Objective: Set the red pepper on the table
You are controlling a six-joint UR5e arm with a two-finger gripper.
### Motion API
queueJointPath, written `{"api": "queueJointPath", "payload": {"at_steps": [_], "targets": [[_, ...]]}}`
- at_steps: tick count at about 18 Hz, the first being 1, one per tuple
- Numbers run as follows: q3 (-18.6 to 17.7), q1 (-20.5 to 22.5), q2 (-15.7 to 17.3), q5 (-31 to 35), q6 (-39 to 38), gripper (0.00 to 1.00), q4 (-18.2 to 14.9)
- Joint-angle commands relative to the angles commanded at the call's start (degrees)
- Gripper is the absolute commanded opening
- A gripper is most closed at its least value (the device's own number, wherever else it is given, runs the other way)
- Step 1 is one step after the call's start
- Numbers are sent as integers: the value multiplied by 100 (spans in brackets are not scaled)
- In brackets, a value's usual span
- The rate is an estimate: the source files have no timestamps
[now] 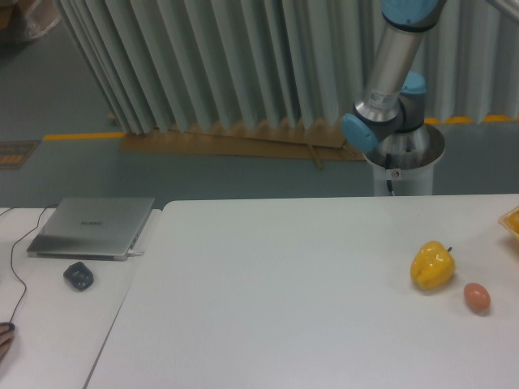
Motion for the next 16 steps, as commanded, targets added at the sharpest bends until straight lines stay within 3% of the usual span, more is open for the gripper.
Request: {"api": "queueJointPath", "payload": {"at_steps": [2, 3, 4, 7, 8, 16], "targets": [[18, -9, 0, 0, 71, 98, -17], [35, -9, 0, 0, 80, 79, -18], [35, -9, 9, 9, 71, 67, -35], [35, -26, 18, -9, 71, 58, -53], [27, -18, 18, -17, 71, 50, -79], [35, 9, 105, -26, 80, 50, -114]]}}
